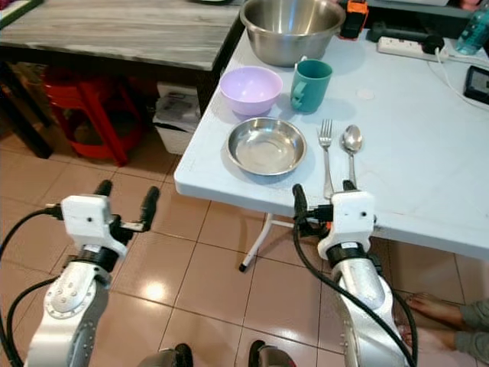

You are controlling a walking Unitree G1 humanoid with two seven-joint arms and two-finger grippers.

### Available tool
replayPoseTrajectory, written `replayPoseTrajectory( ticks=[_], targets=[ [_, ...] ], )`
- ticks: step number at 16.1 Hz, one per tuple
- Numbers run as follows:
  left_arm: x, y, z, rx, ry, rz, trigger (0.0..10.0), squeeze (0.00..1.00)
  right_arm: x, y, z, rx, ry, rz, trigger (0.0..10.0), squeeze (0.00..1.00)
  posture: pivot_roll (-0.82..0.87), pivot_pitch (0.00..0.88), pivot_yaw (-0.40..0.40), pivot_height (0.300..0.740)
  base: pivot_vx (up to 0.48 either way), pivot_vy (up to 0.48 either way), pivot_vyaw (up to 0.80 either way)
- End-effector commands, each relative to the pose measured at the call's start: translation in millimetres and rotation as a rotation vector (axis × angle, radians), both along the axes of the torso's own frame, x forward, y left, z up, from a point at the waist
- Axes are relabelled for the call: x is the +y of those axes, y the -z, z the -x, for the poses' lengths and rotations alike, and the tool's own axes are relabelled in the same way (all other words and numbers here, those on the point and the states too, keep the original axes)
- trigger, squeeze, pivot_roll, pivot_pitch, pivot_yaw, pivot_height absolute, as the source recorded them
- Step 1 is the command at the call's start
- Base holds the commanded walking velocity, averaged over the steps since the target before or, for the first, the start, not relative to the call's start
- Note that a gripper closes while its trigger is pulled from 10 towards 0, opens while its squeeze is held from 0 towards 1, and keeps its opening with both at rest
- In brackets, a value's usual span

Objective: Setting the table

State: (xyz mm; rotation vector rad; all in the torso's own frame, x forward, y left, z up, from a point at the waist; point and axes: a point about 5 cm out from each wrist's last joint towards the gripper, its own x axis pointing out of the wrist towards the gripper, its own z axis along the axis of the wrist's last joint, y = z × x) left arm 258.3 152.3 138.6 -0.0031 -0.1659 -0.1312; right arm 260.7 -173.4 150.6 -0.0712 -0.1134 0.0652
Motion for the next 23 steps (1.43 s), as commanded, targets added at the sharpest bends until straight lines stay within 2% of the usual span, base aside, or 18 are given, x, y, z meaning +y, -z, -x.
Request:
replayPoseTrajectory(
  ticks=[1, 8, 11, 12, 16, 17, 18, 23],
  targets=[
    [1.8, -0.3, 2.0, -0.005, 0.016, -0.001, 10.0, 0.00, 1.0, 0.8, 1.1, 0.010, -0.006, -0.025, 10.0, 0.00, -0.12, 0.210, 0.003, 0.740, 0.000, 0.000, 0.00],
    [-1.4, -1.8, 3.5, -0.016, 0.061, 0.027, 10.0, 0.00, 1.9, -2.5, 1.2, 0.002, -0.011, -0.006, 10.0, 0.00, -0.13, 0.217, 0.003, 0.740, 0.000, 0.000, 0.00],
    [-2.1, -2.0, 3.5, -0.019, 0.071, 0.032, 10.0, 0.00, 3.8, -7.6, 0.3, -0.032, 0.010, 0.052, 10.0, 0.00, -0.13, 0.217, 0.003, 0.740, 0.250, 0.000, 0.00],
    [-2.3, -2.0, 3.6, -0.019, 0.073, 0.033, 10.0, 0.00, 5.8, -8.8, -0.6, -0.035, -0.016, 0.050, 10.0, 0.00, -0.13, 0.217, 0.003, 0.740, 0.251, 0.000, 0.00],
    [-4.3, -9.8, 2.0, -0.044, 0.079, 0.039, 10.0, 0.00, 17.2, -33.2, -3.5, -0.148, -0.067, 0.097, 10.0, 0.00, -0.14, 0.220, 0.001, 0.740, 0.253, 0.000, 0.00],
    [-6.2, -13.4, 0.6, -0.058, 0.088, 0.043, 10.0, 0.00, 22.9, -34.5, -0.8, -0.144, -0.123, 0.087, 10.0, 0.00, -0.14, 0.220, 0.001, 0.740, 0.259, 0.000, 0.00],
    [-7.6, -13.6, -0.2, -0.060, 0.096, 0.045, 10.0, 0.00, 22.0, -30.4, 0.2, -0.119, -0.128, 0.059, 10.0, 0.00, -0.14, 0.217, 0.001, 0.740, 0.270, 0.000, 0.00],
    [-8.2, -11.2, 0.3, -0.050, 0.103, 0.050, 10.0, 0.00, 15.4, -24.5, 1.3, -0.089, -0.098, 0.059, 10.0, 0.00, -0.14, 0.218, 0.001, 0.740, 0.288, 0.000, 0.00]
  ],
)
